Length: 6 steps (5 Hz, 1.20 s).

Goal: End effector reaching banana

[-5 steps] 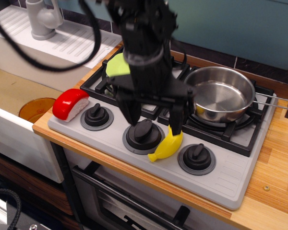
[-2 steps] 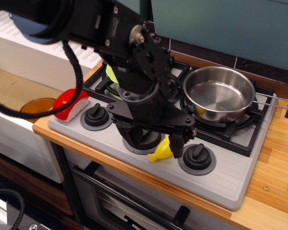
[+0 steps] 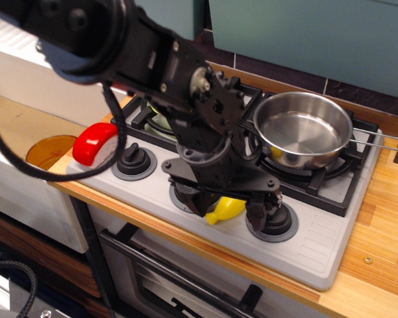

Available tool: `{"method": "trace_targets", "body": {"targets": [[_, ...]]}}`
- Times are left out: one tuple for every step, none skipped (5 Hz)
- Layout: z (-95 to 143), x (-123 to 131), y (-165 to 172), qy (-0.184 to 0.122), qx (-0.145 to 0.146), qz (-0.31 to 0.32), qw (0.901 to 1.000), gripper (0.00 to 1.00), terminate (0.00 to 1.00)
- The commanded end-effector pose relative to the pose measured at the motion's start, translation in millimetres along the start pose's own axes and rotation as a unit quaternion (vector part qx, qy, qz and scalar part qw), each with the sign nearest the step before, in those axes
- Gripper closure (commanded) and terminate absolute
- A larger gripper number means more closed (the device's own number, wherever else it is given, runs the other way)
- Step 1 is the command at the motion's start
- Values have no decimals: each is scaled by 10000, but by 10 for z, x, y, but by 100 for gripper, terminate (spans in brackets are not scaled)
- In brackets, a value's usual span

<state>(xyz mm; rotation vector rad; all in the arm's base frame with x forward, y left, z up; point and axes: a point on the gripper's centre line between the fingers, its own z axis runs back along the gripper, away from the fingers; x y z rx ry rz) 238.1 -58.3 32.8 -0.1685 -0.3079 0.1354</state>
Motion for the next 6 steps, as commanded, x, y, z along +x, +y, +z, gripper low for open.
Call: {"method": "trace_targets", "body": {"targets": [[-169,59,-9,-158,-165,-58,9997,0,0],[-223,72,-2,-137,-199,-51,9997,0,0],[-223,73,-12,-83,-234,-38,9997,0,0],[-199,69,-11,-51,-235,-182,9995,0,0],[-199,69,-11,-51,-235,-182,9995,0,0],[-199,69,-11,-51,-235,-182,9995,0,100]]}}
